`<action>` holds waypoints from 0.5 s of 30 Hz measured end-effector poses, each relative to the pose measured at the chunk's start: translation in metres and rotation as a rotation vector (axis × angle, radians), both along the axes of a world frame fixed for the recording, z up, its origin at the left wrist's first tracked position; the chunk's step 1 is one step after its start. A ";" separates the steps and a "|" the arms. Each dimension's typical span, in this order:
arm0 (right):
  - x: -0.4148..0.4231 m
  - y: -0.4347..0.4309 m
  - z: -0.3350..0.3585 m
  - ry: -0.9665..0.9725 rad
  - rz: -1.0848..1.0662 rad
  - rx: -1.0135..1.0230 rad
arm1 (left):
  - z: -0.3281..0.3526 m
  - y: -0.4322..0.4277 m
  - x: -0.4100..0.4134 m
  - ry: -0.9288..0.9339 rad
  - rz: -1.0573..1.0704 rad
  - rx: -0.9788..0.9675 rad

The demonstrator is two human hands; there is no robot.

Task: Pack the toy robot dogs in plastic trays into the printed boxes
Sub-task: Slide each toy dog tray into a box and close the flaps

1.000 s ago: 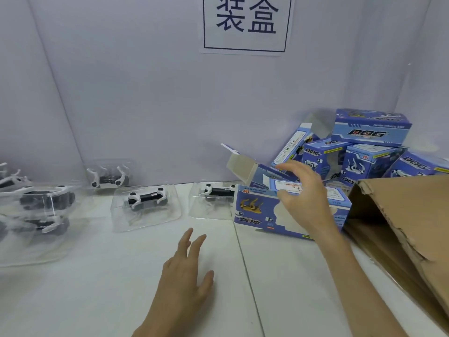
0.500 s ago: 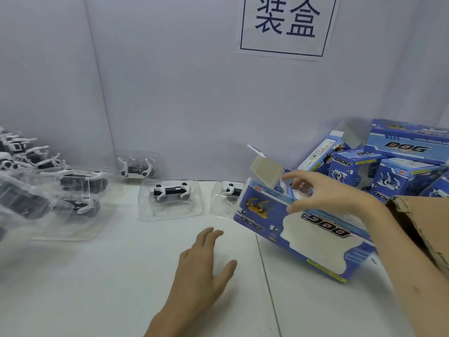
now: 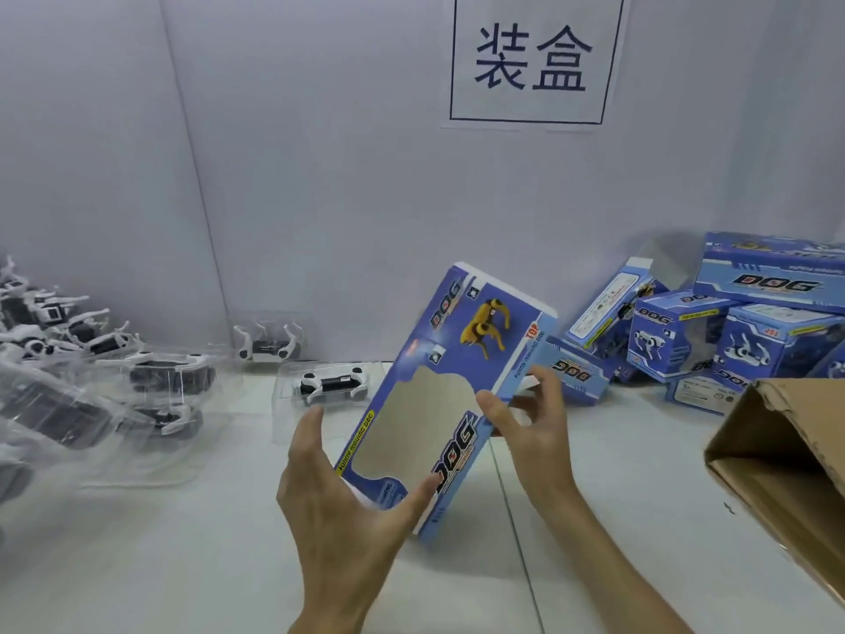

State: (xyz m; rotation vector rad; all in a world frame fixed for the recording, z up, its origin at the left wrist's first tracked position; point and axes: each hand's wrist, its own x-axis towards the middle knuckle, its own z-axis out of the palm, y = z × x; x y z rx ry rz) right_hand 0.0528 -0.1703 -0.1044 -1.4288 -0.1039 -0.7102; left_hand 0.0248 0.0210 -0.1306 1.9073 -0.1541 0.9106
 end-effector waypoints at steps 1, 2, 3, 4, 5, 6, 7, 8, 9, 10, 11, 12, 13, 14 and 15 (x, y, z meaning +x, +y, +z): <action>-0.002 0.005 -0.003 -0.002 -0.031 -0.035 | -0.001 0.001 0.000 -0.021 0.007 0.027; -0.005 0.009 -0.004 -0.015 -0.040 -0.053 | -0.002 0.001 0.000 -0.042 0.007 0.052; -0.008 0.012 -0.005 -0.023 -0.025 -0.059 | -0.003 0.001 0.001 -0.049 0.010 0.086; -0.010 0.015 -0.005 -0.023 0.005 -0.066 | -0.004 0.000 0.001 -0.045 0.014 0.131; -0.013 0.018 -0.004 -0.026 0.039 -0.081 | -0.004 -0.001 0.002 -0.035 0.016 0.181; -0.015 0.022 -0.004 -0.029 0.079 -0.102 | -0.005 -0.002 0.002 -0.020 0.013 0.226; -0.017 0.024 -0.005 -0.027 0.129 -0.124 | -0.005 -0.002 0.002 0.000 0.005 0.254; -0.017 0.025 -0.004 -0.011 0.195 -0.146 | -0.005 -0.002 0.003 0.021 -0.003 0.259; -0.017 0.024 -0.004 0.014 0.278 -0.176 | -0.005 -0.001 0.004 0.042 -0.010 0.234; -0.015 0.022 -0.004 0.043 0.369 -0.193 | -0.005 0.001 0.005 0.067 -0.014 0.182; -0.013 0.018 -0.004 0.066 0.430 -0.185 | -0.004 0.003 0.006 0.092 -0.007 0.119; -0.009 0.013 -0.005 0.080 0.430 -0.170 | -0.003 0.006 0.008 0.108 0.013 0.059; -0.005 0.007 -0.006 0.093 0.355 -0.181 | -0.002 0.009 0.009 0.115 0.037 0.005; -0.001 0.000 -0.010 0.118 0.207 -0.248 | -0.001 0.011 0.010 0.118 0.055 -0.045; 0.004 -0.010 -0.014 0.153 0.030 -0.386 | -0.001 0.012 0.010 0.119 0.063 -0.089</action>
